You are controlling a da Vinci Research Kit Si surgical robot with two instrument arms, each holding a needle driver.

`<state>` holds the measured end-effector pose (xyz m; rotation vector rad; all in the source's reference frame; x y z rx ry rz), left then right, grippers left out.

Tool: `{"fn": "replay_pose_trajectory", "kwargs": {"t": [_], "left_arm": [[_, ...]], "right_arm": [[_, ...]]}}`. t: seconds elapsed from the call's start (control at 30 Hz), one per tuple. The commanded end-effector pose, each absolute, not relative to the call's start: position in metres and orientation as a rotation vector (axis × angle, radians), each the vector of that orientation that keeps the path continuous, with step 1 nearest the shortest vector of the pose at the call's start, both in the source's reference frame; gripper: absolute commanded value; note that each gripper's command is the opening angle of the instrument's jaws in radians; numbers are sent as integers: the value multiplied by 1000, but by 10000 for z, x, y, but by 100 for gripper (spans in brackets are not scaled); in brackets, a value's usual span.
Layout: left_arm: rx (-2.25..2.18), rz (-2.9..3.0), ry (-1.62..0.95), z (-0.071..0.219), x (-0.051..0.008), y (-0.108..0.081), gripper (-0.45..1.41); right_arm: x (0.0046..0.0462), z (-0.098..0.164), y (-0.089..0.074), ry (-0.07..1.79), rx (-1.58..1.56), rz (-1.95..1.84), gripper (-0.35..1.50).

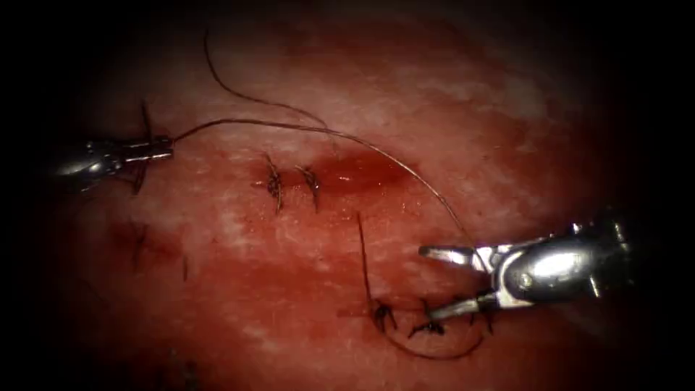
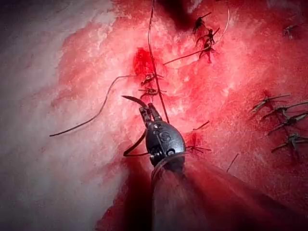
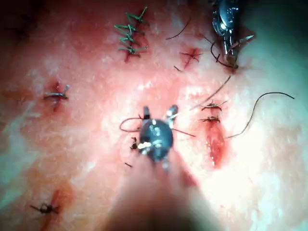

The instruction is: Wound Closure

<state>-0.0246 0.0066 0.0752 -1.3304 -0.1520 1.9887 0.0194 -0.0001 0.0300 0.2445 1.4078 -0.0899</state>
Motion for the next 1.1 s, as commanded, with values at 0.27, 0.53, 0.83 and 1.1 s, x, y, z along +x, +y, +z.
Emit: {"fn": "replay_pose_trajectory", "kwargs": {"t": [0.27, 0.53, 0.83, 1.1], "left_arm": [[-1294, 1984, -115, 765, -209, 70, -33], [-1262, 1972, -80, 769, -186, 75, -37], [-1275, 1958, -83, 766, -184, 77, -40], [-1332, 1918, -110, 745, -196, 79, -40]], "right_arm": [[182, 299, -2, 1574, 335, -9, 131], [172, 304, 6, 1647, 383, 57, 130], [187, 330, 5, 1489, 315, 68, 136], [225, 342, -14, 1345, 348, 112, 147]]}}
